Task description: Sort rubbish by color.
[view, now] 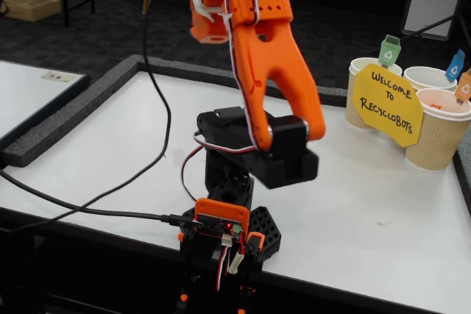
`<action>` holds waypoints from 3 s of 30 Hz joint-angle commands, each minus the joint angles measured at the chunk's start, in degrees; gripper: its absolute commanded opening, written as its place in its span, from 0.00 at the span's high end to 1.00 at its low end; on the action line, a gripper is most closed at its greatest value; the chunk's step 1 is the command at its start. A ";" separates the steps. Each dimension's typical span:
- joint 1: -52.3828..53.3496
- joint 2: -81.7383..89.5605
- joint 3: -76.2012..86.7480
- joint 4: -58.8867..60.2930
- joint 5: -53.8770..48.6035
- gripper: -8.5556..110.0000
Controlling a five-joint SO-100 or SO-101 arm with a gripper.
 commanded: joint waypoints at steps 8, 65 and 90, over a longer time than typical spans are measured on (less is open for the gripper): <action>-13.45 -18.11 -5.27 2.64 0.09 0.86; 53.00 -35.42 -10.37 -5.19 -0.53 0.85; 91.76 -35.60 -7.38 4.22 0.09 0.93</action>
